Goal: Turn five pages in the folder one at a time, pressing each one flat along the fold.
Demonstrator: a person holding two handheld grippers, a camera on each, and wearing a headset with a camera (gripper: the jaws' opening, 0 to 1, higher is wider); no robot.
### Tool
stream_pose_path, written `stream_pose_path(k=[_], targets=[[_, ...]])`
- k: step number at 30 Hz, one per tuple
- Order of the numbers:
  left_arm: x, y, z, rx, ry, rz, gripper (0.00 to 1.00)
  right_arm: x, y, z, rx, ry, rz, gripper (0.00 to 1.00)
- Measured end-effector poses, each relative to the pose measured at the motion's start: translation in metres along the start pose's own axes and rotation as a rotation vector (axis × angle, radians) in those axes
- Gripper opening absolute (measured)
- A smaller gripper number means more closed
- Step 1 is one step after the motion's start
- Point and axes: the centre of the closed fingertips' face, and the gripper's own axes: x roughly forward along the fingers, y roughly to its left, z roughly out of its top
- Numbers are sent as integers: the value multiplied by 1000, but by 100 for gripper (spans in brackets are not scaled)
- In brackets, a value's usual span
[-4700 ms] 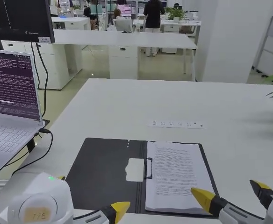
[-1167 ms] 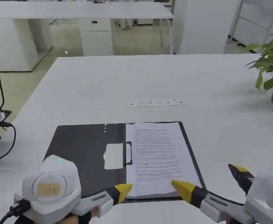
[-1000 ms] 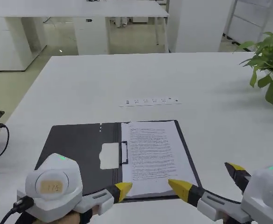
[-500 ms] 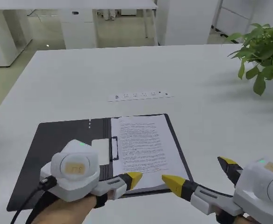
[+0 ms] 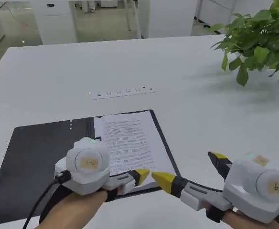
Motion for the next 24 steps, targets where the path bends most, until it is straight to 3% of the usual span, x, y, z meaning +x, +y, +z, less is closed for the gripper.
stream_pose_path(k=[12,24], targets=[[40,-15,-10,-11,6,-20,82,3,-4,-4,5,10,-7,100],[60,-21,-24,32,35,-17,76,9,-7,-8,17,21,-9,100]])
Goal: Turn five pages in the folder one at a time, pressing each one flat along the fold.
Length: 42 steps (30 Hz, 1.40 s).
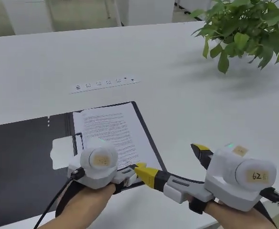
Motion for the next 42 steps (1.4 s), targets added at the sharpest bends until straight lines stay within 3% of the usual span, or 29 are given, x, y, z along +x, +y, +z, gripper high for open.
stream_pose_path(k=[5,10,18,26,34,42], targets=[[6,-2,-6,-2,14,3,75,2,1,-3,5,9,4,100],[11,-3,-20,15,58,16,74,4,1,-4,13,10,5,100],[12,-1,-26,57,47,34,68,6,1,-7,26,19,7,100],[12,3,-27,67,-13,27,63,8,2,-10,29,26,10,100],[14,-6,-26,78,-14,-8,49,8,3,-10,29,26,14,100],[14,0,-25,65,-10,8,38,8,2,-11,35,27,10,99]])
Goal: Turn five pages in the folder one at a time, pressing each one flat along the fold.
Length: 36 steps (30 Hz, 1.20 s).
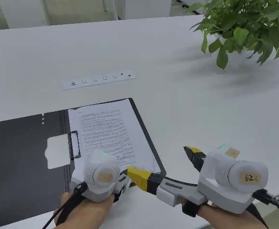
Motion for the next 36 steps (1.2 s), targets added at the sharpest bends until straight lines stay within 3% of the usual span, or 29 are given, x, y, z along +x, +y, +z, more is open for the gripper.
stream_pose_path(k=[3,7,12,17,28,32,36], targets=[[0,2,0,0,1,4,28,1,1,0,1,3,4,99],[0,2,0,9,3,-1,23,3,2,-1,-4,11,5,99],[0,12,1,-12,11,13,11,6,4,-2,2,19,14,98],[1,10,0,-13,24,-2,7,10,4,-4,12,30,17,97],[1,13,0,-217,16,-28,1,17,6,-6,62,48,15,92],[1,13,0,-317,9,-38,1,21,7,-8,74,51,17,91],[1,14,0,-347,3,-44,0,24,8,-13,83,66,19,90]])
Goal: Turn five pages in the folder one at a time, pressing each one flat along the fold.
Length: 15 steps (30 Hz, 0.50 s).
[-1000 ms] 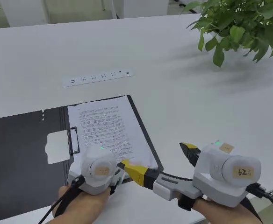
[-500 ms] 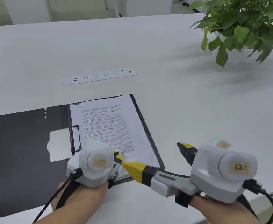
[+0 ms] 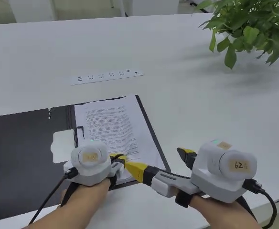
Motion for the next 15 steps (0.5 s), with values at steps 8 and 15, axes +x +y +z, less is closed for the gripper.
stream_pose_path(k=[8,15], targets=[[0,0,0,-20,-7,-6,0,13,-7,-14,59,38,-12,80],[1,0,0,-21,-13,-9,0,25,-19,-25,101,65,-49,58]])
